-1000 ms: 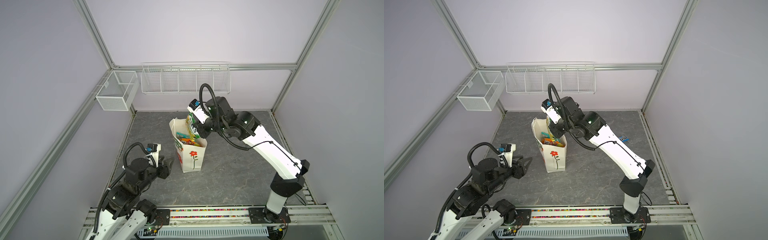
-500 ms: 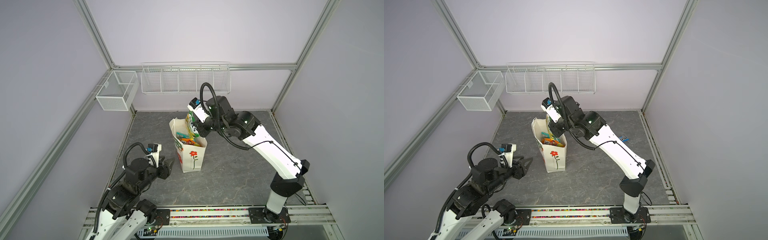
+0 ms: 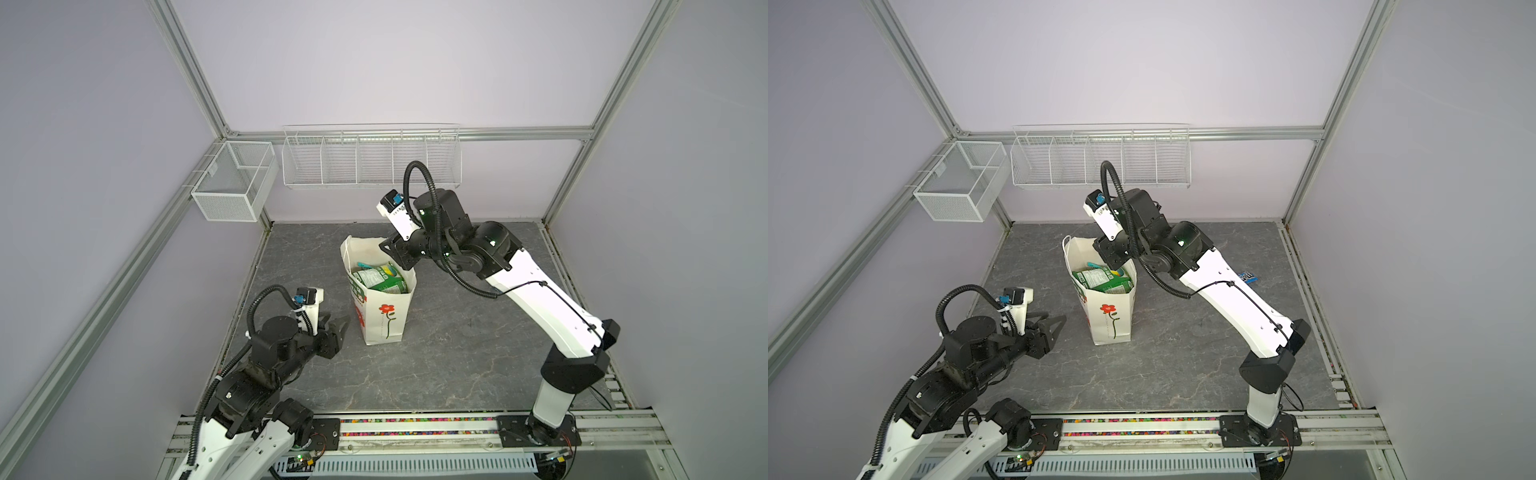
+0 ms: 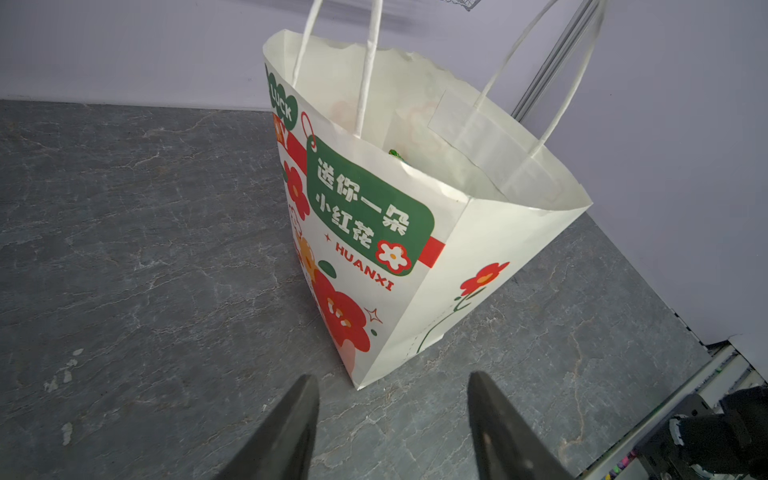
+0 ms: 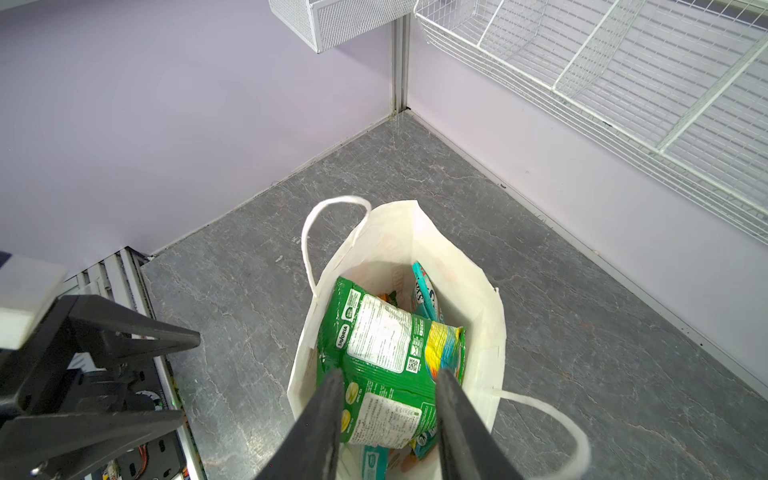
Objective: Place the snacks into the paper bag
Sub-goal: 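Withdraw the right gripper from the bag toward the blue M&M's pack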
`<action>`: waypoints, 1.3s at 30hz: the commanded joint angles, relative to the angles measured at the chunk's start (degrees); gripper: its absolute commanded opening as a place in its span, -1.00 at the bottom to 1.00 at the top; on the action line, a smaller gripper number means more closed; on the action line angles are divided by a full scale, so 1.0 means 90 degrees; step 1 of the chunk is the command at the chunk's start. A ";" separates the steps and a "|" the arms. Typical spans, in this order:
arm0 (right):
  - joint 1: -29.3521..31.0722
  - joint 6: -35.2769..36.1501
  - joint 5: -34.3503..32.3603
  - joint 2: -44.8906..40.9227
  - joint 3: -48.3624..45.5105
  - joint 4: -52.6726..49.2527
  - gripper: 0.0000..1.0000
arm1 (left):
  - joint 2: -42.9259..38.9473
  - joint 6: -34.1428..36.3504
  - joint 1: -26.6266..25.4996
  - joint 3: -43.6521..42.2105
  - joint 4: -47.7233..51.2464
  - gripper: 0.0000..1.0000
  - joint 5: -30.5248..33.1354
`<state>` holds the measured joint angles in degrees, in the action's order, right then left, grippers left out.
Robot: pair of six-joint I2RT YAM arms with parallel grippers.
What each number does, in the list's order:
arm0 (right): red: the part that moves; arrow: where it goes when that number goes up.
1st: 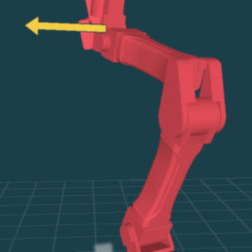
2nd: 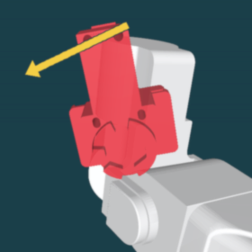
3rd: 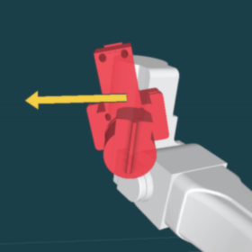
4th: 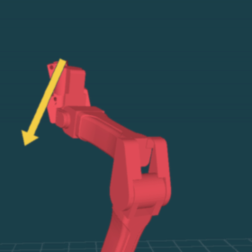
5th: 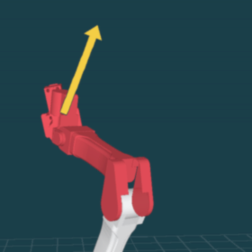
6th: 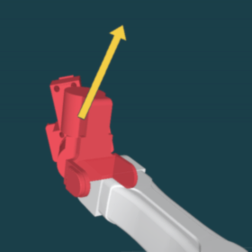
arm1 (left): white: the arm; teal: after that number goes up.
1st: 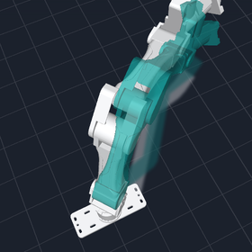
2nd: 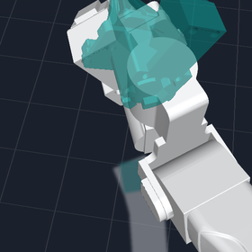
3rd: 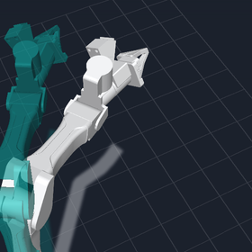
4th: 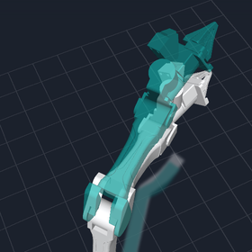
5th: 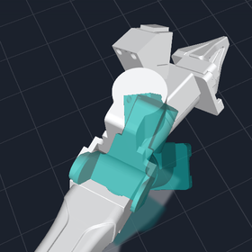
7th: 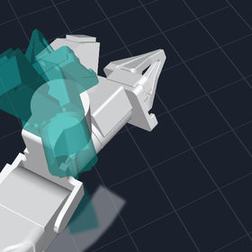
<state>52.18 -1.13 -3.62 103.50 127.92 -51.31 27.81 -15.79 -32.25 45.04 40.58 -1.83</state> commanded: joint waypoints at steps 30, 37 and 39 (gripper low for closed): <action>-0.0839 -0.0613 -0.0340 -0.2897 -0.3436 0.1077 0.98 | 0.0108 0.0124 -0.0091 0.0166 -0.0013 0.16 -0.0341; -0.1815 -0.1197 0.0146 -0.3494 -0.4421 0.1301 0.95 | 0.0081 0.0190 -0.0261 0.0268 0.0159 0.17 -0.0085; -0.2155 -0.1371 0.0387 -0.3612 -0.4687 0.1395 0.95 | -0.0020 0.0174 -0.0264 0.0151 0.0123 0.17 -0.0033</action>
<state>35.44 -9.98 -3.60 72.53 88.33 -41.41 28.73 -14.83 -34.30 46.06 40.64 -3.46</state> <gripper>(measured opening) 0.974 0.583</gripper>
